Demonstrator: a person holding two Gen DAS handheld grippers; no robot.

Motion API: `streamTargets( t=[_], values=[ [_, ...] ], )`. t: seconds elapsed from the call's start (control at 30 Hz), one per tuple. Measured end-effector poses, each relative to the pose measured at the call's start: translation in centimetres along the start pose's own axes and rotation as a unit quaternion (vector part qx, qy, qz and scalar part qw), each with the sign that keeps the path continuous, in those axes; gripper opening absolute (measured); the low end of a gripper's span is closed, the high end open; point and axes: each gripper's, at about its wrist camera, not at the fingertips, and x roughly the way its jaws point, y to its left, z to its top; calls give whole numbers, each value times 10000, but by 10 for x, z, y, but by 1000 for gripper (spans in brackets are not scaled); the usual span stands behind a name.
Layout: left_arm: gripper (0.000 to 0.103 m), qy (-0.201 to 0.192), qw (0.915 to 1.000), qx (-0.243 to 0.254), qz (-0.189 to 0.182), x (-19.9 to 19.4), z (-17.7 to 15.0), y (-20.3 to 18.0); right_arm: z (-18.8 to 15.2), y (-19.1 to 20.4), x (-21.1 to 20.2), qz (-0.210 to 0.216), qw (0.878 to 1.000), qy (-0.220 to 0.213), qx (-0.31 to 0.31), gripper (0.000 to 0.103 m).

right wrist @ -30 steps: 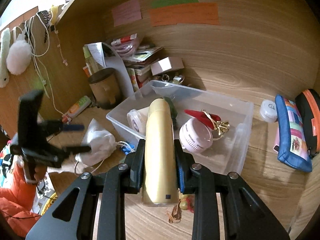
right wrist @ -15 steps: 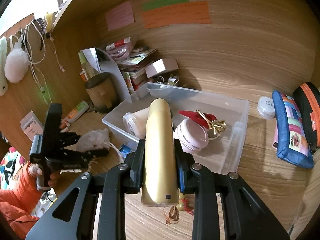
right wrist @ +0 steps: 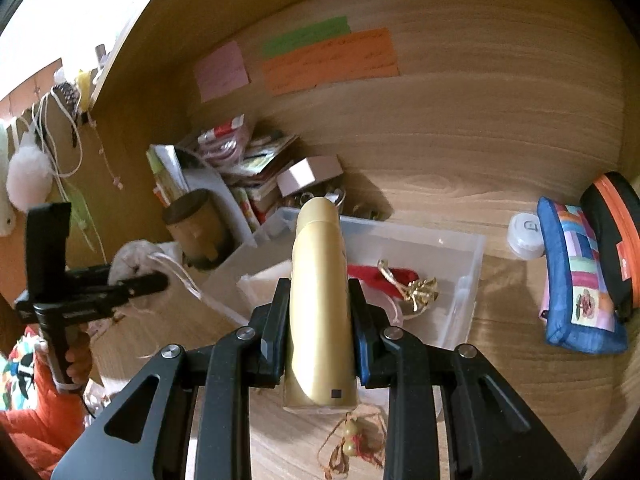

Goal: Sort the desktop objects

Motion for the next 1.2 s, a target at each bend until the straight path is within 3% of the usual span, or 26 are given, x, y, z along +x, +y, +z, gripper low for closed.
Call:
streamTargets(
  t=[0.3,0.5,0.83,1.2],
  values=[
    [40,177,9992,177,-296,52,41,-38,10,-14,23,-179,9996,-15,195,24],
    [40,446,9979,242,-394,93,52,-55,6,-28,39,-559,9978,45,347,24],
    [40,900,9948,244,-407,156,47,-65,-4,-38,58,-1065,9938,250,205,24],
    [45,1019,9931,500,-309,169,37,-75,-12,-34,72,-1411,9888,481,-68,24]
  ],
)
